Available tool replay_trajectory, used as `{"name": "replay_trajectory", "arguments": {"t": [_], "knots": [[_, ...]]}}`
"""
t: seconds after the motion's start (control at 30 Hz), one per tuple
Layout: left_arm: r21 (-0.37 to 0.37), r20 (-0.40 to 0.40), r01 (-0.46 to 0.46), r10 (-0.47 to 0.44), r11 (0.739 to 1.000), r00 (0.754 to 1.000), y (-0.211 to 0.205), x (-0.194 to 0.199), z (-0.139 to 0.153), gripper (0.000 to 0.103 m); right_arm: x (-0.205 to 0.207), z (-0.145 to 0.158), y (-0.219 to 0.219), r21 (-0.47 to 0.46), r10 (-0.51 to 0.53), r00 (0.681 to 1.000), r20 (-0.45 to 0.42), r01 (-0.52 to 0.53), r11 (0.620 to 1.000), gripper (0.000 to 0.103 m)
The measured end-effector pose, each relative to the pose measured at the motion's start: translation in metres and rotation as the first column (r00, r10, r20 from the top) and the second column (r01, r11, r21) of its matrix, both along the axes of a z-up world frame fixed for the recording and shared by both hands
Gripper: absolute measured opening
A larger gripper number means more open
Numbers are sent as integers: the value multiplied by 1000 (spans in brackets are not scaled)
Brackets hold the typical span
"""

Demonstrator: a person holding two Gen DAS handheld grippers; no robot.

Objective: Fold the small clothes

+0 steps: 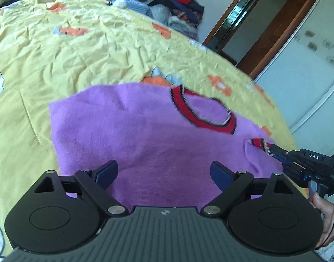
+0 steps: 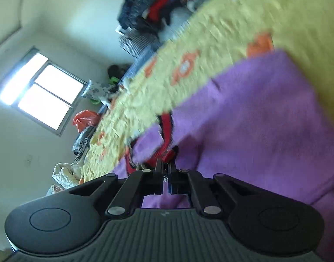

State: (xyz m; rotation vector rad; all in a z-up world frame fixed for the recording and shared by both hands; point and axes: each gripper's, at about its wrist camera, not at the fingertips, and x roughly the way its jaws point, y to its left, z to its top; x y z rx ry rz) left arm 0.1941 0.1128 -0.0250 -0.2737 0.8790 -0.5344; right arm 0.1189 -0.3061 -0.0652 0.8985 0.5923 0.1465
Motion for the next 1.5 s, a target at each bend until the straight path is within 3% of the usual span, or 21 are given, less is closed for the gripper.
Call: {"name": "replay_trajectory", "arguments": {"t": [0.2, 0.4, 0.5, 0.57, 0.63, 0.67, 0.77, 0.9, 0.97, 1.0, 1.1, 1.2, 1.23, 1.5], "knots": [[-40, 2, -42, 42, 998, 999, 19, 8, 18, 100, -4, 46, -33, -140, 16, 997, 80, -5, 990, 3], [27, -1, 15, -15, 1000, 1000, 3, 13, 11, 101, -1, 56, -72, -334, 42, 999, 11, -36, 942, 1], [31, -24, 17, -16, 999, 1000, 1, 15, 3, 101, -1, 36, -88, -279, 103, 993, -58, -115, 953, 5], [37, -32, 16, -14, 999, 999, 0, 17, -1, 101, -4, 24, -88, -253, 116, 991, -72, -131, 958, 28], [62, -42, 22, -19, 998, 999, -2, 20, -4, 101, -4, 16, -81, -269, 122, 990, -67, -136, 953, 102], [80, -40, 20, -17, 997, 999, -3, 20, -5, 101, -3, 13, -78, -262, 140, 989, -48, -148, 954, 103], [118, -11, 6, -5, 993, 1000, -1, 21, -2, 101, 10, 7, -64, -314, 178, 983, -54, -186, 931, 103], [90, -27, -45, 48, 995, 998, 17, 25, 0, 101, 24, 5, -49, -370, 211, 975, -74, -223, 902, 99], [78, -36, -76, 79, 994, 996, 27, 26, 0, 101, 26, 6, -36, -422, 224, 970, -93, -242, 874, 83], [77, -40, -93, 97, 993, 995, 32, 27, 1, 101, 26, 7, -31, -425, 254, 963, -94, -269, 864, 62], [69, -49, -115, 118, 991, 992, 43, 27, 3, 102, 22, 11, -17, -483, 295, 950, -106, -308, 820, 55], [85, -49, -110, 115, 990, 992, 42, 28, 3, 102, 22, 8, -16, -504, 257, 959, -120, -281, 817, 12], [96, -44, -110, 115, 989, 992, 40, 28, 4, 102, 22, 8, -18, -499, 257, 961, -105, -274, 822, 7], [135, 53, -26, 19, 991, 998, 8, 15, 23, 102, -7, 46, -18, -549, 235, 971, 45, -173, 818, 3]]}}
